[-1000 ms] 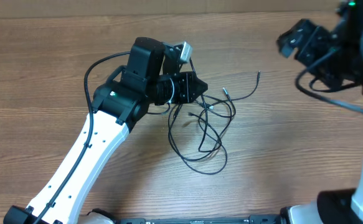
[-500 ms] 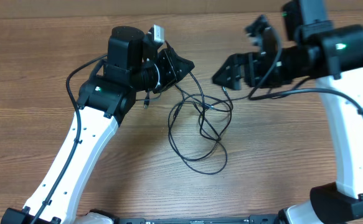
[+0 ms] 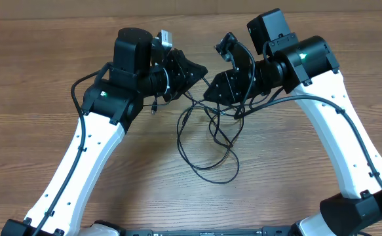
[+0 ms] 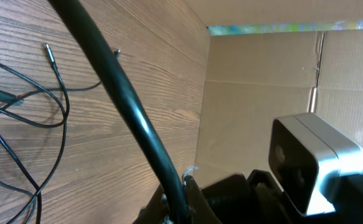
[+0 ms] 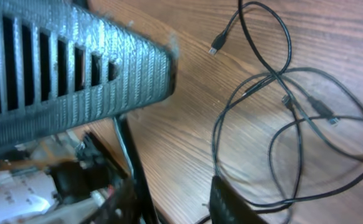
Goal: Untangle cables
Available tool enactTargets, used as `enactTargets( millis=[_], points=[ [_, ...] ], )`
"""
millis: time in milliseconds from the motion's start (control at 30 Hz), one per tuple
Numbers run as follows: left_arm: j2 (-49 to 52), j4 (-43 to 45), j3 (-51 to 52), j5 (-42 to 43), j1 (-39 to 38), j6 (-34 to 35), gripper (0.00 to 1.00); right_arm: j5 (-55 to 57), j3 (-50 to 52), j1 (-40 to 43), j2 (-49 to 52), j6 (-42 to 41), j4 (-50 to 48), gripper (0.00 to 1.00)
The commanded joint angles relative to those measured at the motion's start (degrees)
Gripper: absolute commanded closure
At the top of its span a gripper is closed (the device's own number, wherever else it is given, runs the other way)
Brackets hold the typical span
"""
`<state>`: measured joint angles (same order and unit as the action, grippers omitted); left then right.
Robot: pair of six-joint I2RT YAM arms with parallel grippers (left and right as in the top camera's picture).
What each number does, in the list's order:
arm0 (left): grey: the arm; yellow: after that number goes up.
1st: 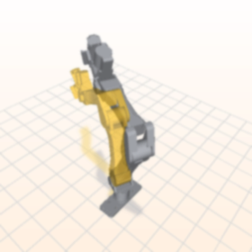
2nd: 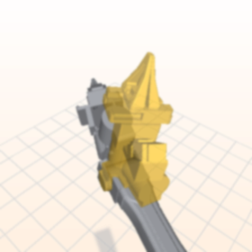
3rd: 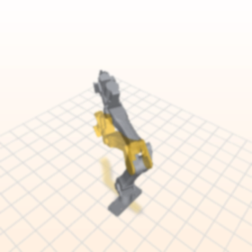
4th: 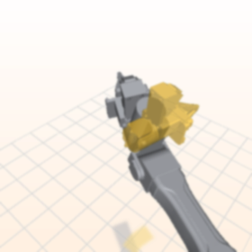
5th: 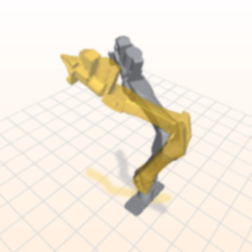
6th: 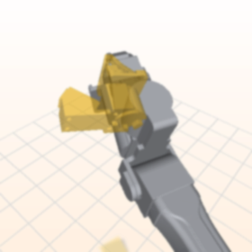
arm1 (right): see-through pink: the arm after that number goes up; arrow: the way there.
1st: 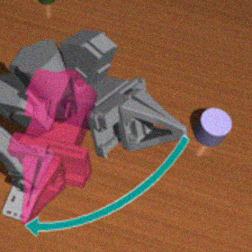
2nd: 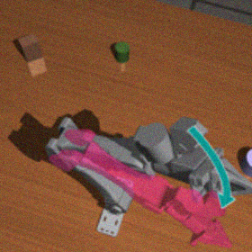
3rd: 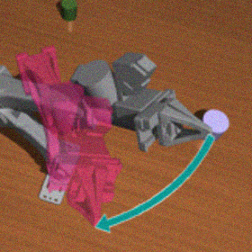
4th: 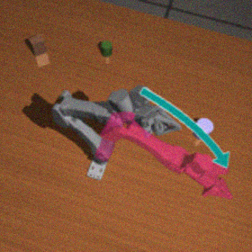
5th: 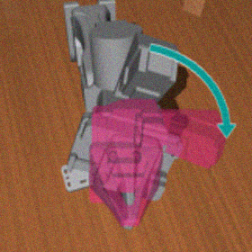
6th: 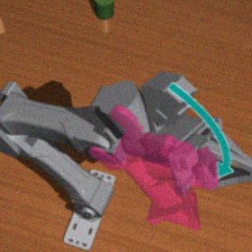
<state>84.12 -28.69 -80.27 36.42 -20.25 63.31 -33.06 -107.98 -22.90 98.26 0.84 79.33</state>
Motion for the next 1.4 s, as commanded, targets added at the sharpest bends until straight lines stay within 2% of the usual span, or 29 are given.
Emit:
enactTargets(
  millis=[0, 167, 300, 467, 667, 700, 733, 767, 900, 1133, 1267, 1367],
  points=[
    [-0.4, 0.2, -1.2, 0.4, 0.1, 1.0, 0.96, -0.1, 0.2, 0.1, -0.2, -0.9, -0.4, 0.77],
    [-0.4, -0.1, -1.2, 0.1, 0.1, 1.0, 0.96, 0.0, 0.2, 0.1, -0.2, -3.1, -1.6, 0.84],
    [-0.4, -0.8, -1.2, -1.0, 0.1, 1.0, 0.95, 0.0, 0.2, 0.1, -0.2, -3.8, -2.0, 0.85],
    [-0.4, -1.1, -1.1, -1.1, 0.1, 1.0, 0.95, -0.1, 0.2, 0.1, -0.2, -3.9, -2.0, 0.96],
    [-0.4, -1.3, -1.1, -1.1, 0.1, 0.7, 0.96, -0.1, 0.2, 0.1, -0.2, -6.8, -2.3, 0.96],
    [-0.4, -1.3, -1.1, -1.1, 0.1, 0.1, 0.94, -0.3, 0.2, 0.1, -0.2, -7.3, -2.4, 0.96],
    [-0.4, -1.3, -1.1, -1.0, 0.1, -1.3, 0.79, -1.1, 0.1, 0.1, -0.2, -9.3, -3.0, 0.96],
    [-0.4, -1.4, -1.2, -1.1, 0.1, -2.0, 0.71, -2.0, -0.1, 0.2, -0.2, -10.4, -3.4, 0.96],
    [-0.4, -1.5, -1.1, -0.8, 0.1, -2.5, 0.55, -7.2, -2.1, 0.2, -0.4, -11.8, -5.6, 0.96],
    [-0.4, -1.4, -1.2, 1.0, 0.1, -2.4, 0.56, -7.5, -4.5, 0.2, -0.6, -12.9, -5.8, 0.96],
    [-0.4, -1.4, -1.1, 1.1, 0.1, -2.4, 0.62, -5.6, -4.5, 0.2, -0.6, -12.9, -5.3, 0.96],
    [-0.4, -1.4, -1.1, 1.1, 0.1, -2.4, 0.63, -3.3, -4.5, 0.2, -0.6, -12.9, -4.6, 0.96]
  ],
)
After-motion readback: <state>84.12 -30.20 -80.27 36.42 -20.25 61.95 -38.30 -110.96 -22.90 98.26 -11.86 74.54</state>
